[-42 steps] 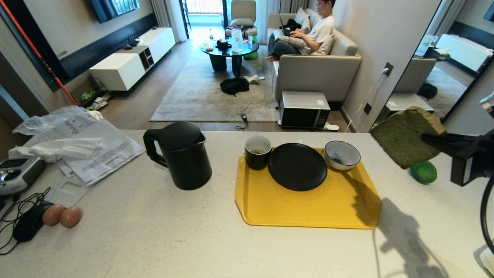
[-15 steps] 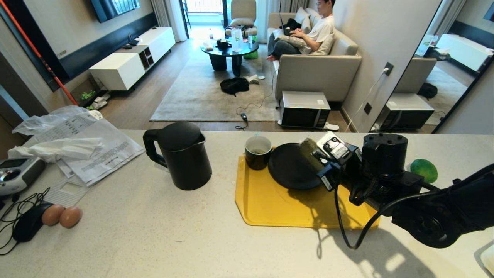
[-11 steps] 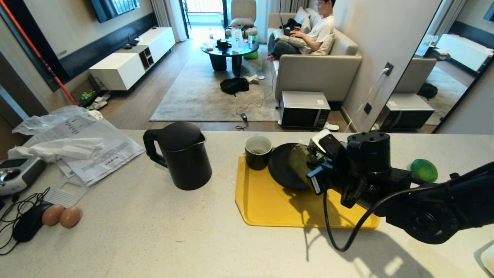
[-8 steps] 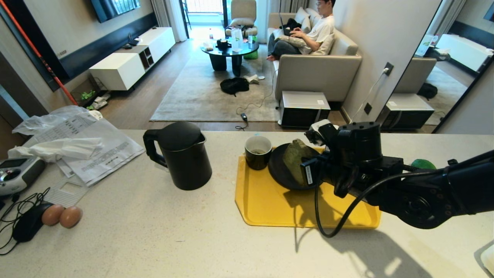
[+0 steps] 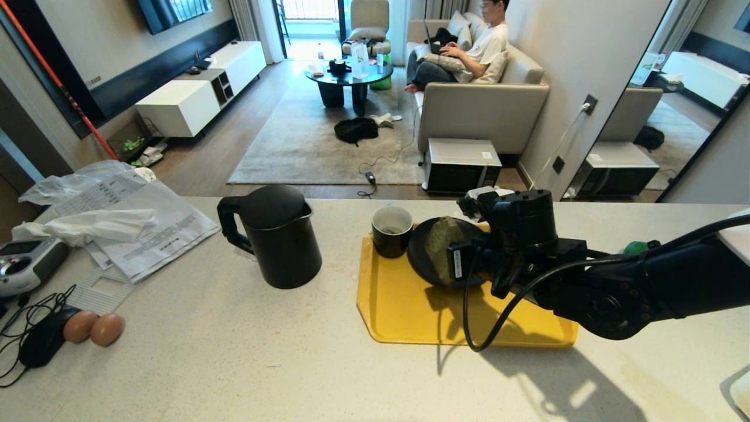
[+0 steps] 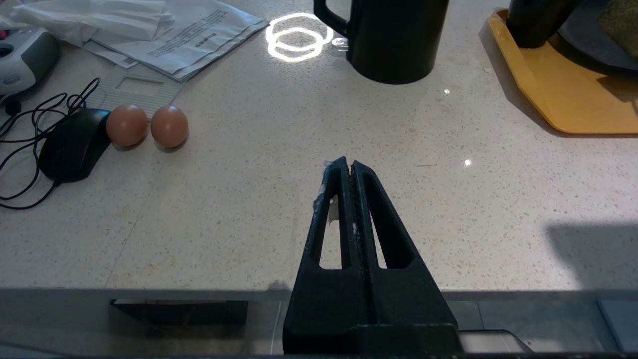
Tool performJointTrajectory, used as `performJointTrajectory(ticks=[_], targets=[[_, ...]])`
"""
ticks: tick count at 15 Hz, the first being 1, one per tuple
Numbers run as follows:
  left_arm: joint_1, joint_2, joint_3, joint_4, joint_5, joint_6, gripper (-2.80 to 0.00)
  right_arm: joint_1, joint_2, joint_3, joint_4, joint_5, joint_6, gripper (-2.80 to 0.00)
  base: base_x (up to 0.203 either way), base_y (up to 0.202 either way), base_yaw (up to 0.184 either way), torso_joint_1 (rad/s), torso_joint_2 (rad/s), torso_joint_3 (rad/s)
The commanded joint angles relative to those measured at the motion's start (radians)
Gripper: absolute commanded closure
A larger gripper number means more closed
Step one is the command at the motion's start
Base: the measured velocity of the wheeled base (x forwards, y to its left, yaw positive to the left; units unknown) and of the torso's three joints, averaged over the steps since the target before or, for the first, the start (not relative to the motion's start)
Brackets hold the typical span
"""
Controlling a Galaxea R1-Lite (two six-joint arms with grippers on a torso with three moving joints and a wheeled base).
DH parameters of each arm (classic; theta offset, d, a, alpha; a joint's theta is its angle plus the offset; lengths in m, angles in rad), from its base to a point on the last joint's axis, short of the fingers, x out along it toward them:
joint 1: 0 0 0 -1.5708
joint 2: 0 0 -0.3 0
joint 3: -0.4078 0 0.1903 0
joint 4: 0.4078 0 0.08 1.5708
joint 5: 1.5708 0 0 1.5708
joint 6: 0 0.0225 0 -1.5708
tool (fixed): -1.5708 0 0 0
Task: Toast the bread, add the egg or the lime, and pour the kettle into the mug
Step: Put the baked bread on a plate
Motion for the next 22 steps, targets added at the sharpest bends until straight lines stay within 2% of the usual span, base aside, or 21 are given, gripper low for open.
performJointTrajectory(ticks=[1,11,15,18,22], targets=[[0.000,0.001,0.000,0.000,0.000,0.000,0.00,0.001,0.009,0.006,-0.003,-0.003,0.007,0.00,0.000,0.000,0.000,0.000,0.00,0.000],[0.000,0.001,0.000,0.000,0.000,0.000,0.00,0.052,0.010,0.011,-0.003,-0.006,0.028,0.00,0.000,0.000,0.000,0.000,0.00,0.000],[0.000,0.001,0.000,0.000,0.000,0.000,0.00,0.051,0.082,-0.046,-0.002,-0.007,0.026,0.00,0.000,0.000,0.000,0.000,0.00,0.000],[0.000,0.001,0.001,0.000,0.000,0.000,0.00,0.033,0.141,-0.082,-0.001,-0.029,0.026,0.00,0.000,0.000,0.000,0.000,0.00,0.000],[0.000,0.001,0.000,0.000,0.000,0.000,0.00,-0.031,0.143,-0.083,-0.001,-0.042,0.025,0.00,0.000,0.000,0.000,0.000,0.00,0.000]])
